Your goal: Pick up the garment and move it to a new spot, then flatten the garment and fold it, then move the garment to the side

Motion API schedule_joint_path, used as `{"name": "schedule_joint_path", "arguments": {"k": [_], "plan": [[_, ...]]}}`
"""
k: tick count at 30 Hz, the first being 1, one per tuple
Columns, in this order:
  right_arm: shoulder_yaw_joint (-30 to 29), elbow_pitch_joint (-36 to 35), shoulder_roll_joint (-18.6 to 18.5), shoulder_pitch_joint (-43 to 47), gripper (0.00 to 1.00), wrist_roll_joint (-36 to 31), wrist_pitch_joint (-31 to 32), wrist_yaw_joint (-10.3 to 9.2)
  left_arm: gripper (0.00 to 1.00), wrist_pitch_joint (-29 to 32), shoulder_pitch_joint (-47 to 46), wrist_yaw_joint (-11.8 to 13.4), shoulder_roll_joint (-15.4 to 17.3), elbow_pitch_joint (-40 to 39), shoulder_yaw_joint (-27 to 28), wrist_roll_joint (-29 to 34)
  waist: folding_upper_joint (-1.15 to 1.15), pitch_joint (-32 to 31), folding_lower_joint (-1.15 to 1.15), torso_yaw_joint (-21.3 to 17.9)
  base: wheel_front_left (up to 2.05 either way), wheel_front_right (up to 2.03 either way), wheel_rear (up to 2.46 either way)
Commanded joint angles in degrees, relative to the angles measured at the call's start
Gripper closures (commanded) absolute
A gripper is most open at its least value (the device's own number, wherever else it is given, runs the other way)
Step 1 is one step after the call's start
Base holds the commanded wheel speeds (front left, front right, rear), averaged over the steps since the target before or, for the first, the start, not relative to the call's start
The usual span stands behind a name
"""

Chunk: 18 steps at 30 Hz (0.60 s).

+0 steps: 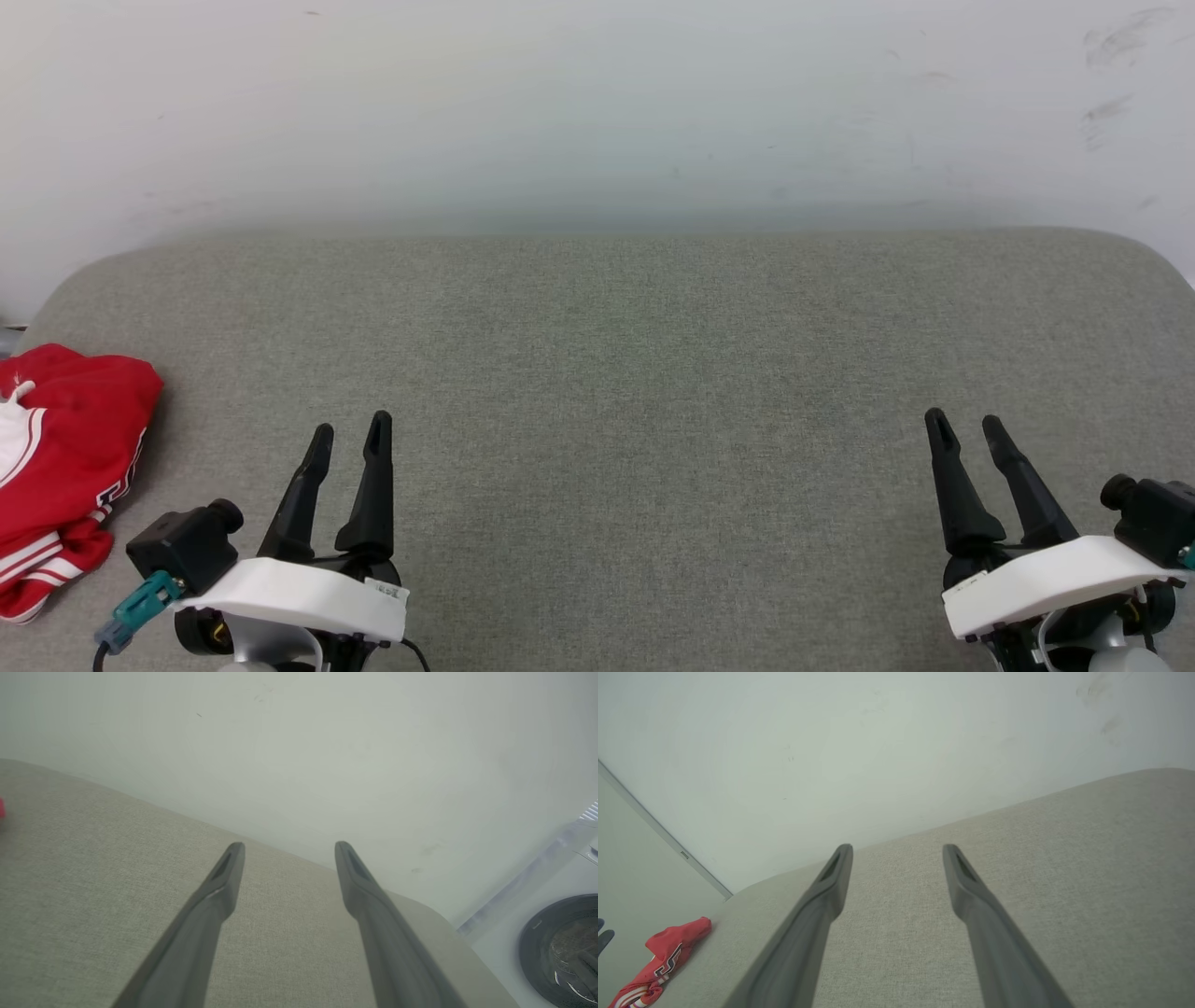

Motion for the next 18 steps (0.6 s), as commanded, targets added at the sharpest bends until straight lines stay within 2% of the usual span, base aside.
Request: {"name": "schedule_joint_path", "arguments": {"k": [1, 18], "plan": [[-0.25, -1.23, 0.07, -0.05, 0.00, -2.32, 0.32, 0.01, 0.00, -0.59, 0.01, -0.02, 0.51, -0.42, -0.17, 2.26, 0.00, -0.02, -0.01, 0.05, 0.00, 0.00, 0.00], [-1.39, -3.66, 0.58, 1.36, 0.00, -15.05, 1.26, 0.00, 0.00, -3.02, 0.42, 0.27, 0.71, 2.06, -0.28, 14.74, 0.00, -0.24, -0.01, -0.22, 0.00, 0.00, 0.00]]}}
